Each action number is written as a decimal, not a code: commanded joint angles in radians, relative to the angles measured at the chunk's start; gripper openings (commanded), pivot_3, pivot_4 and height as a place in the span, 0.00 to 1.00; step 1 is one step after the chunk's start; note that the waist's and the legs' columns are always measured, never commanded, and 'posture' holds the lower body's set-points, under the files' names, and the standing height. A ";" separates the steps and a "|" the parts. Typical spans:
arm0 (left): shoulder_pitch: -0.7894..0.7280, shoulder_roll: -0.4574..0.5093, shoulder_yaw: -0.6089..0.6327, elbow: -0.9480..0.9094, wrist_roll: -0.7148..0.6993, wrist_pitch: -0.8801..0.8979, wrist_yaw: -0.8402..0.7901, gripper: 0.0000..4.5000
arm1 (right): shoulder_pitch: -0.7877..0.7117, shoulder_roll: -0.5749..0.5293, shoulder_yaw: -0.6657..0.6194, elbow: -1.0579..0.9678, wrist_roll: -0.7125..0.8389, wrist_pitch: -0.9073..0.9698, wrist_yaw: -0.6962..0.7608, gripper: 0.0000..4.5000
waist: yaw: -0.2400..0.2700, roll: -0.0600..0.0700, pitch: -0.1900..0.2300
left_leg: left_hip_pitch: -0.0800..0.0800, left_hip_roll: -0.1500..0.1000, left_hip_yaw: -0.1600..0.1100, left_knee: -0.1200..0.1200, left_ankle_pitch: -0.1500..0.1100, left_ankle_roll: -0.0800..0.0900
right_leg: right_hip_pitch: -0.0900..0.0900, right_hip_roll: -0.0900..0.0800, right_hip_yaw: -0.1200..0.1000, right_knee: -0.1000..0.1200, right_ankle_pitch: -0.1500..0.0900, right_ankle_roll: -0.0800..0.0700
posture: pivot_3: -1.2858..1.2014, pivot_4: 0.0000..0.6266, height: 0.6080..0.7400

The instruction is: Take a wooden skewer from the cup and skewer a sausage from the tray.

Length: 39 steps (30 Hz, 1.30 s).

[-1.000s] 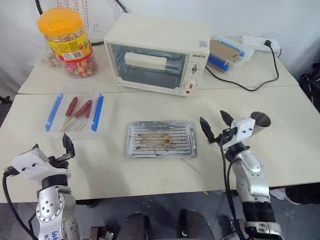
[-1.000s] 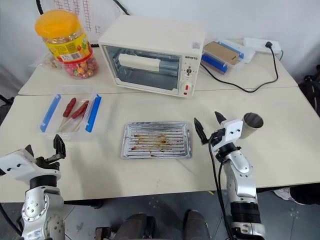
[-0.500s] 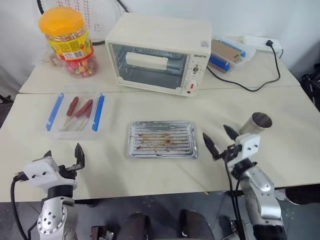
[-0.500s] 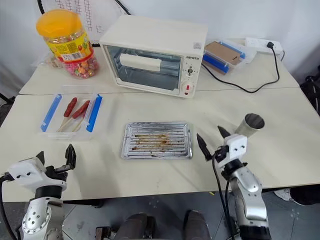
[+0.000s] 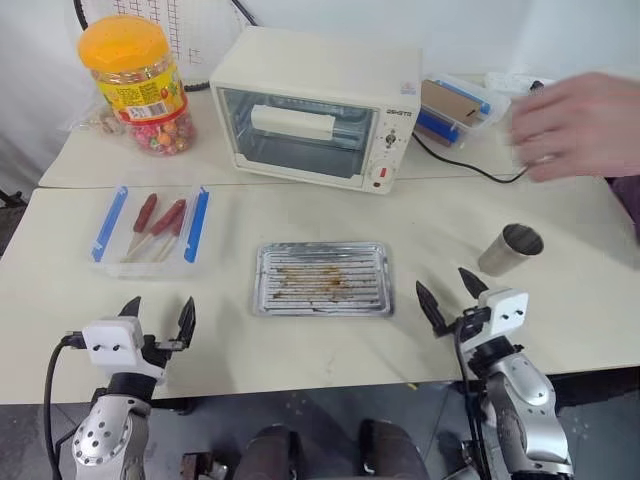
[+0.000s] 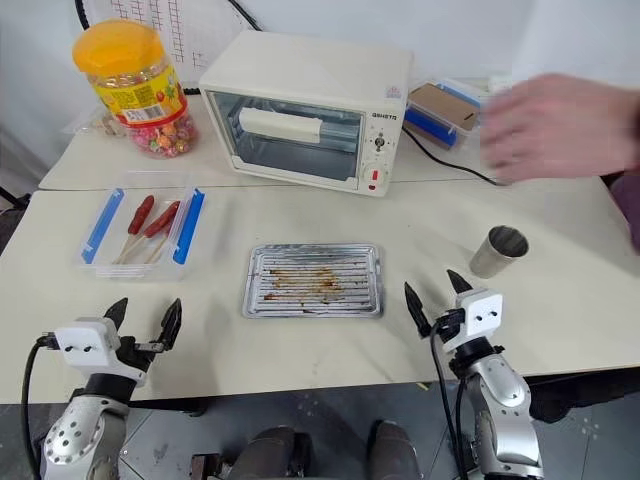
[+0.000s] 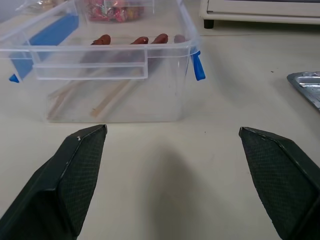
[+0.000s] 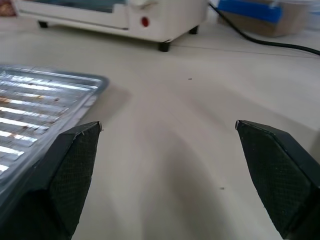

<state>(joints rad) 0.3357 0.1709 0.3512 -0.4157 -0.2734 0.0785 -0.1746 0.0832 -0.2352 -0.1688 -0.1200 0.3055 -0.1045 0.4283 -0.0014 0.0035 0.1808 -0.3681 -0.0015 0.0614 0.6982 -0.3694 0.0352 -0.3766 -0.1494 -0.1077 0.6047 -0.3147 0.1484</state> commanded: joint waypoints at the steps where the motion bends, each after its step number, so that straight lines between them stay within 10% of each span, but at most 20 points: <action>1: 0.019 -0.011 -0.015 -0.026 -0.019 -0.003 -0.012 1.00 | 0.001 0.004 -0.041 -0.019 0.051 0.018 -0.013 1.00 | 0.000 0.000 0.000 | 0.000 0.000 0.000 0.000 0.000 0.000 | 0.000 0.000 0.000 0.000 0.000 0.000 | 0.52 0.24 1.00; 39: -0.065 -0.019 -0.049 -0.037 -0.050 0.010 -0.022 1.00 | -0.123 -0.007 0.003 0.069 0.033 -0.008 0.052 1.00 | 0.000 0.000 0.000 | 0.001 0.000 0.000 0.001 0.000 0.000 | 0.000 0.000 0.000 0.002 0.000 0.000 | 0.52 0.24 1.00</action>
<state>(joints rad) 0.2671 0.1581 0.2927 -0.4257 -0.3128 0.1199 -0.2022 -0.0359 -0.2319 -0.1604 -0.0361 0.3389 -0.1078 0.4795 -0.0017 0.0039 0.1804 -0.3677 -0.0016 0.0617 0.6990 -0.3691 0.0356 -0.3766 -0.1493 -0.1077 0.6061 -0.3146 0.1485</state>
